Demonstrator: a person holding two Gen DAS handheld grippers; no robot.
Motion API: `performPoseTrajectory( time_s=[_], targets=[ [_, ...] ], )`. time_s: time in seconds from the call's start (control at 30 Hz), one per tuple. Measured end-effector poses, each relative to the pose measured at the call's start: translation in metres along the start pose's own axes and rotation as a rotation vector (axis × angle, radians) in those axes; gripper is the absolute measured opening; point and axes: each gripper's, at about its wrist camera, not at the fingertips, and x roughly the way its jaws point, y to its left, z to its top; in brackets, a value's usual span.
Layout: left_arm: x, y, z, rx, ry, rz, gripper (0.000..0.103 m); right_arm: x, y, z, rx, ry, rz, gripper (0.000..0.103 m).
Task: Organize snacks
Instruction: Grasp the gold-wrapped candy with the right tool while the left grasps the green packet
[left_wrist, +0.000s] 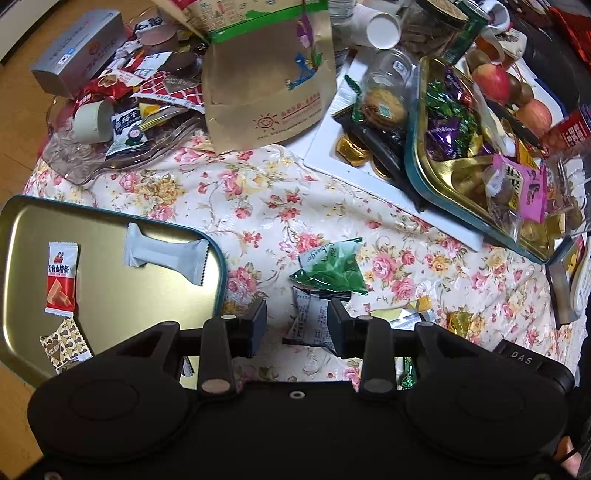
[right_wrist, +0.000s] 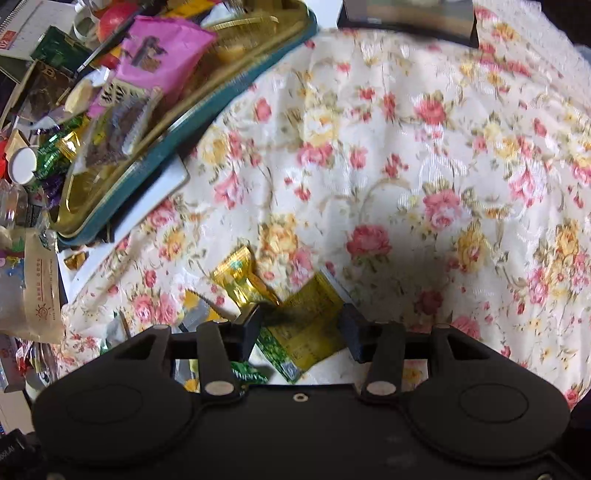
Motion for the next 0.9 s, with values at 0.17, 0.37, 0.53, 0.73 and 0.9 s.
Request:
performPoseTrajectory(
  time_s=[0.17,0.37,0.53,0.73,0.9],
  targets=[
    [-0.003,0.006,0.001,-0.014,-0.008,-0.001,0.045,-0.010,0.021,-0.001,-0.111,-0.097,0.045,0.050],
    [-0.001,0.019,0.001,-0.016,0.001,-0.003,0.045,0.004,0.049,-0.010,-0.224,-0.094,0.047,0.049],
    [-0.004,0.032,0.001,-0.028,-0.002,0.006,0.045,0.025,0.061,-0.018,-0.280,-0.109,-0.060,0.046],
    [-0.006,0.039,0.003,-0.039,0.001,-0.006,0.045,0.028,0.068,-0.025,-0.322,-0.128,-0.087,0.021],
    [-0.005,0.032,0.004,-0.028,-0.008,0.001,0.045,0.009,0.059,-0.017,-0.231,-0.076,0.024,0.021]
  ],
)
